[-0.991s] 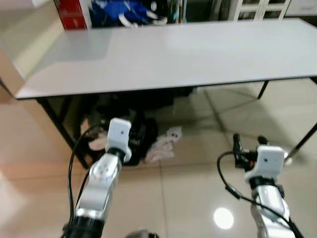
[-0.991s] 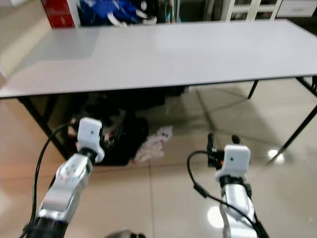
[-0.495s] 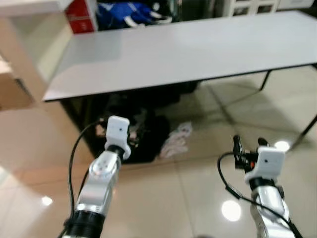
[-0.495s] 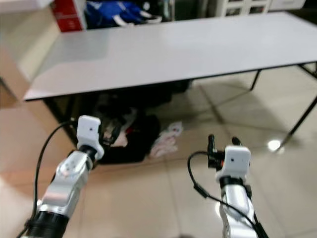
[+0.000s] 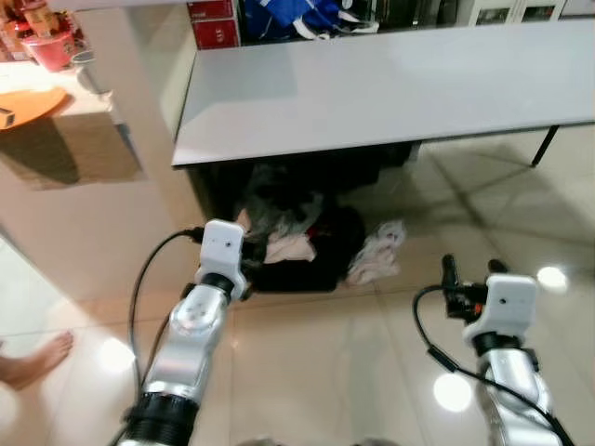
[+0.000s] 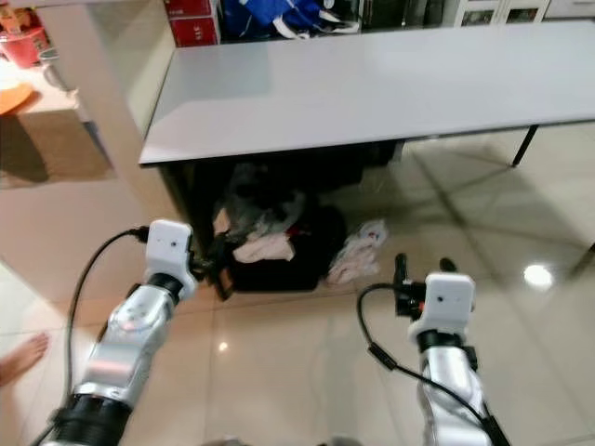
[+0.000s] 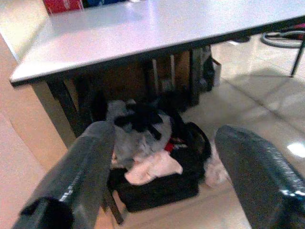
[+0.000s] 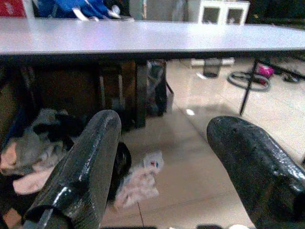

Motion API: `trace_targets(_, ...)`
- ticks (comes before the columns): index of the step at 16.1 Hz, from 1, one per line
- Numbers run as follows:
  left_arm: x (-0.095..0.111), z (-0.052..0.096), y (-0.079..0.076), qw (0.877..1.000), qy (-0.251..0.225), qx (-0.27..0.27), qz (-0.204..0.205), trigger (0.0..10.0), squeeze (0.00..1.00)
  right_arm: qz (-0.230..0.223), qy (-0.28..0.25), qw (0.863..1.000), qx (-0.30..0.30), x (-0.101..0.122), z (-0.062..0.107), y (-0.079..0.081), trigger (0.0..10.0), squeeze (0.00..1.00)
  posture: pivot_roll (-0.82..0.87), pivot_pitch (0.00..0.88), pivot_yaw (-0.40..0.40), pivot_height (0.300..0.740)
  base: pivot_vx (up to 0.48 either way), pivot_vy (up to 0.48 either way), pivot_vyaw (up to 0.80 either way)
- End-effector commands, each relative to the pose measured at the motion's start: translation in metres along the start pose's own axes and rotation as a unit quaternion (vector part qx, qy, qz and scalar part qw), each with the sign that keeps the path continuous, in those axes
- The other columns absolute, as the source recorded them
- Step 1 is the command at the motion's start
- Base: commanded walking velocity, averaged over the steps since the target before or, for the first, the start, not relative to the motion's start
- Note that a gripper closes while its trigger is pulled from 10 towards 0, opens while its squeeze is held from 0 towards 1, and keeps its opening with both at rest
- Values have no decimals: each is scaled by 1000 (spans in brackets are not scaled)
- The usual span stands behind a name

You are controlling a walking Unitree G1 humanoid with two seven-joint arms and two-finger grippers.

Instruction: Setting the table

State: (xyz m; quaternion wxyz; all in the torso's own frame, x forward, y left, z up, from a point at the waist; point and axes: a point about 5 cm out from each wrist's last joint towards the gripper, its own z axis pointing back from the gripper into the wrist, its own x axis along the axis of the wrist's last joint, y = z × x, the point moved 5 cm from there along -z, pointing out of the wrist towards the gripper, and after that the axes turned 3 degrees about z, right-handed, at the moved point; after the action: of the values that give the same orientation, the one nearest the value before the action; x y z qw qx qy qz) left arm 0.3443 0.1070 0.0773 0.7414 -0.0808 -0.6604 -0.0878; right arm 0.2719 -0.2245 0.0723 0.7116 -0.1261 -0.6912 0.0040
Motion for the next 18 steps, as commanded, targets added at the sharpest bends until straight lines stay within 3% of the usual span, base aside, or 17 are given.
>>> trace_targets(1,1,-1,9,1000,0,10,-1,10000,1000,-5,1,1000,5,1,-1,3,10000,0,-92,0,52,723,0,480,0)
trace_targets(9,2,0,13,1000,-5,12,-5,10000,1000,4,-13,1000,4,10,-6,7,10000,0,-78,0,42,723,0,480,0)
trace_targets(11,3,-1,2,1000,-12,-10,-12,10000,1000,6,-17,1000,1,13,-8,5,10000,0,-80,0,41,723,0,240,0)
trace_targets(12,4,-2,-2,1000,-14,-14,-15,10000,98,7,-19,1000,0,14,-9,4,10000,0,-84,0,47,723,0,0,0)
trace_targets(13,6,-3,-2,1000,-16,-16,-7,10000,0,16,-32,999,0,19,-10,4,10000,0,-85,0,53,723,0,0,0)
trace_targets(15,10,-5,-3,1000,-22,-20,-6,10000,0,38,-93,995,1,47,-11,7,10000,0,-85,0,61,723,0,0,0)
trace_targets(18,21,-4,7,999,-45,4,-11,10000,0,21,-106,994,17,56,-15,17,10000,0,-70,0,58,723,0,0,0)
